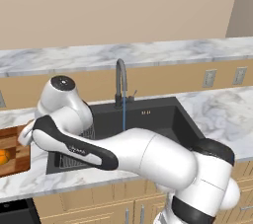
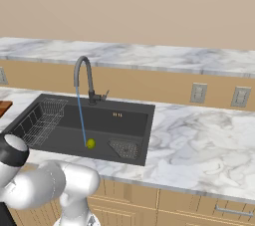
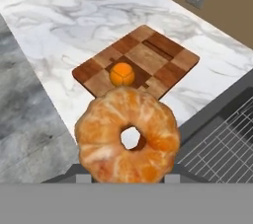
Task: Pick the orange, pear, tangerine from the sink and place them on the cutting board to airdry. Then turn off the sink faucet.
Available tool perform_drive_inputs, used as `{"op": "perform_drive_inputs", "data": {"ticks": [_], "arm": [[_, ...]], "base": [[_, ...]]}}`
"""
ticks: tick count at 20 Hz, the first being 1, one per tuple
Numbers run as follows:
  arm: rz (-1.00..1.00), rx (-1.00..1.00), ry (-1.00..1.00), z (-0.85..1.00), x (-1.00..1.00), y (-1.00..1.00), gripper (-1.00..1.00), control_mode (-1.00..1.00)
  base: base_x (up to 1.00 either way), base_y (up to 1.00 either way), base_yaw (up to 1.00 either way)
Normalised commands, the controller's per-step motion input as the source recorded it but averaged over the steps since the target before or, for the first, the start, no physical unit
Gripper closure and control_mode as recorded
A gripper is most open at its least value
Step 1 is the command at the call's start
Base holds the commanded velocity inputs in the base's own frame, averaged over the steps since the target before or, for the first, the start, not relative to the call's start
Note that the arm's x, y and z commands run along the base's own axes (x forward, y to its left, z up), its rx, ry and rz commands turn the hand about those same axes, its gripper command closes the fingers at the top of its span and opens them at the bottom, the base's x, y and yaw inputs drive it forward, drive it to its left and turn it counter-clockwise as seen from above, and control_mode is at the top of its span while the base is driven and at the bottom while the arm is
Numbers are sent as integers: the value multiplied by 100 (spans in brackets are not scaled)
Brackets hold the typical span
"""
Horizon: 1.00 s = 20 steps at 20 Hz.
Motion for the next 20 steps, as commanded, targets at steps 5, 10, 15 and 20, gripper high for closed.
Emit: {"op": "perform_drive_inputs", "data": {"ticks": [5, 10, 15, 20], "arm": [[1, -5, 0, -26, 18, 19, 100, -100], [1, -4, 0, -22, 17, 20, 100, -100], [1, -3, 0, -22, 19, 20, 100, -100], [2, -1, 0, -23, 20, 21, 100, -100]], "base": [[0, 0, 0], [0, 0, 0], [0, 0, 0], [0, 0, 0]]}}
